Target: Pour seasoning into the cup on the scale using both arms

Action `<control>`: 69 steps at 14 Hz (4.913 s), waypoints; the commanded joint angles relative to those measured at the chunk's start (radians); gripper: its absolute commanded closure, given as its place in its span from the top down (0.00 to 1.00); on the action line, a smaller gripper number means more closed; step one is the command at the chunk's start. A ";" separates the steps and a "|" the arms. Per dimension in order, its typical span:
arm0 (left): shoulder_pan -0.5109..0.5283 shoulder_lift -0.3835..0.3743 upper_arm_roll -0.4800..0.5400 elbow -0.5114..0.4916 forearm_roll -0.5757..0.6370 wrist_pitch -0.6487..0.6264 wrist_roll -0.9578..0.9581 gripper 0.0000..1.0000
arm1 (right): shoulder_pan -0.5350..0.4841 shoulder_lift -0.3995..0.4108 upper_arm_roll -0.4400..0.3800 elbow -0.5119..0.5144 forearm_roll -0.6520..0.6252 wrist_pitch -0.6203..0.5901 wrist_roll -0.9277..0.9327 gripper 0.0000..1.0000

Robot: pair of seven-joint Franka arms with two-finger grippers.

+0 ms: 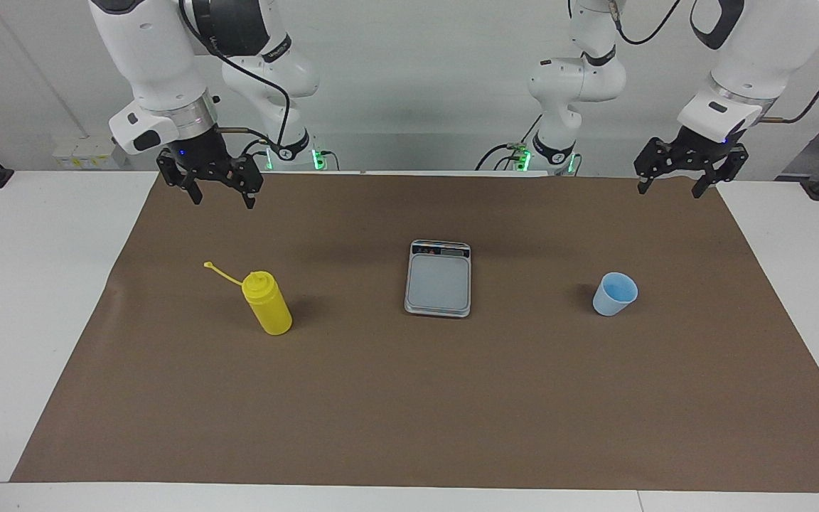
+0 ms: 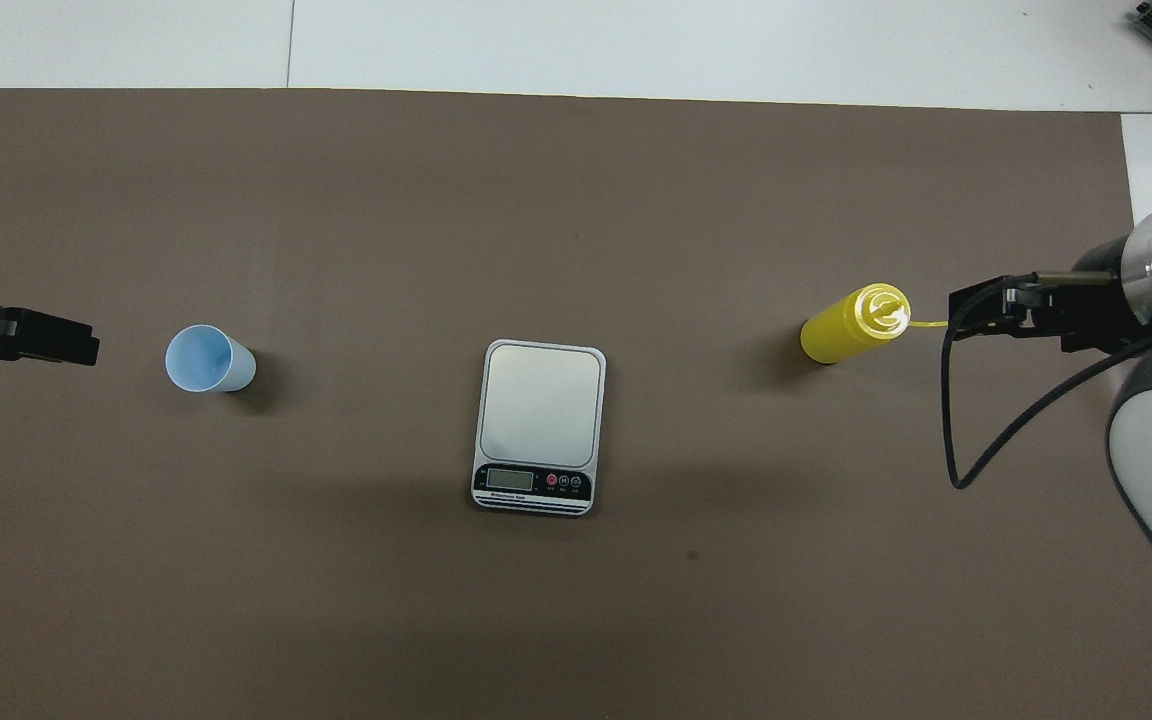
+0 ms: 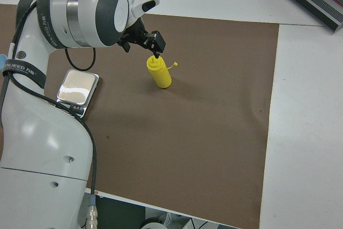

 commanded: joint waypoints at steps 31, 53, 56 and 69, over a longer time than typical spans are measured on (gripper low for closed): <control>0.069 0.123 0.005 -0.214 -0.010 0.371 -0.017 1.00 | -0.009 -0.023 -0.001 -0.032 0.008 0.017 0.000 1.00; 0.098 0.208 0.000 -0.543 -0.113 0.766 -0.132 0.00 | -0.009 -0.023 -0.001 -0.033 0.008 0.020 0.000 1.00; 0.098 0.211 0.002 -0.473 -0.111 0.700 -0.107 0.00 | -0.009 -0.023 -0.001 -0.033 0.008 0.018 0.000 1.00; -0.198 0.198 0.000 -0.158 -0.099 0.460 -0.412 0.00 | -0.009 -0.023 -0.001 -0.035 0.008 0.018 -0.002 1.00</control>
